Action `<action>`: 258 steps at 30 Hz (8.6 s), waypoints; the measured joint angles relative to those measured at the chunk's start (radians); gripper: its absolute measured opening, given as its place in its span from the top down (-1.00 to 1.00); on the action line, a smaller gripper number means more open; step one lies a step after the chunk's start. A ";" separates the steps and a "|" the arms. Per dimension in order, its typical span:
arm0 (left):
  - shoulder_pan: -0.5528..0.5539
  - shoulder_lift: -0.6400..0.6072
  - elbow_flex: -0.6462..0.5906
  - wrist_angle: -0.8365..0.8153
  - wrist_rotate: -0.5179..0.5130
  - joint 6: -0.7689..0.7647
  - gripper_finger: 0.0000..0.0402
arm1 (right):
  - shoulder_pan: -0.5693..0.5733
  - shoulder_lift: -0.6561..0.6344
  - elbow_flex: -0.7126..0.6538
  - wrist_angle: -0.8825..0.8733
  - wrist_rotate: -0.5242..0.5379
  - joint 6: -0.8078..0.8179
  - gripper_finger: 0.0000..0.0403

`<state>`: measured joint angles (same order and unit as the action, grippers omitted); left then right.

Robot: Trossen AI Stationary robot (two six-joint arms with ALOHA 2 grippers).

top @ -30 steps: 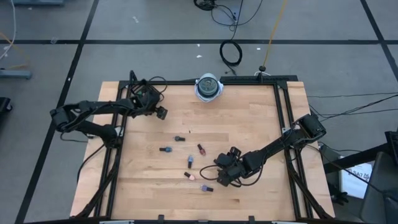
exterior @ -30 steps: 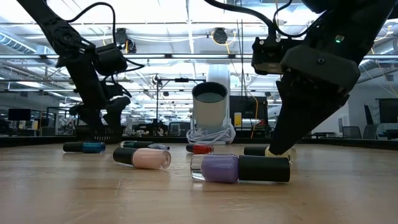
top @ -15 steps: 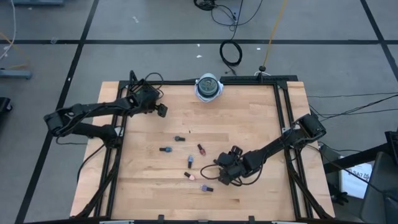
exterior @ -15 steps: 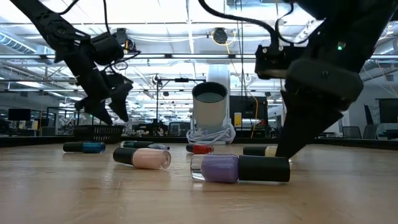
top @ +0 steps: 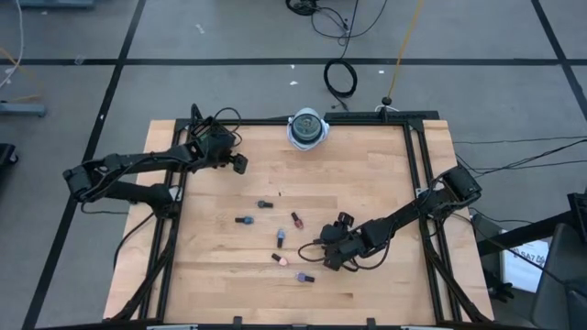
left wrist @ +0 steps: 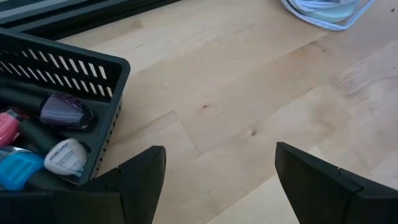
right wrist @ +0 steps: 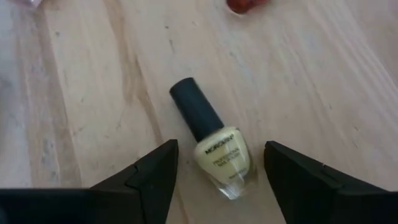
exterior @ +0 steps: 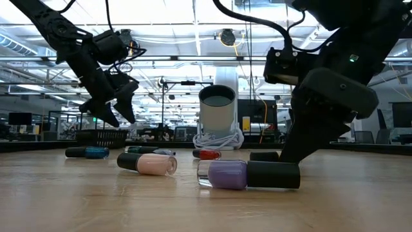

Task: Pick & Place Nail Polish
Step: Put the yellow nail polish bottle into the black bin, then put the red nail polish bottle into the black bin

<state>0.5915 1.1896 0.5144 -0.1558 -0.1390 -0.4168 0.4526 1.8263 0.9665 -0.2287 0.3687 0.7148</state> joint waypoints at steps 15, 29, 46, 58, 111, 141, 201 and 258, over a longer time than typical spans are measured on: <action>0.000 0.000 0.000 0.000 0.000 0.003 -0.48 | 0.000 0.003 -0.002 -0.005 -0.036 -0.111 0.48; 0.000 0.000 0.000 0.003 -0.001 -0.011 -0.48 | -0.006 -0.108 -0.008 0.078 -0.049 -0.299 0.53; -0.015 0.000 0.000 0.120 -0.001 -0.040 -0.48 | -0.123 -0.280 -0.004 0.220 0.128 -0.754 0.53; -0.067 0.000 0.001 0.242 0.000 -0.027 -0.48 | -0.263 -0.279 -0.009 0.364 0.132 -1.178 0.53; -0.499 0.365 0.132 0.970 0.094 0.351 -0.48 | -0.248 -0.274 -0.232 0.853 0.547 -1.644 0.53; -0.500 0.637 0.397 0.972 0.084 0.147 -0.47 | -0.245 -0.274 -0.231 0.853 0.517 -1.624 0.53; -0.146 0.029 -0.284 1.214 1.126 0.196 0.72 | -0.287 -0.794 -0.537 0.912 0.050 -0.942 0.33; 0.111 -0.029 -0.322 0.668 -0.542 0.009 -0.19 | -0.323 -0.803 -0.543 0.896 0.048 -0.910 0.33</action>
<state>0.7026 1.1610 0.1921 0.5121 -0.6815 -0.4080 0.1299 1.0233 0.4236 0.6669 0.4168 -0.1951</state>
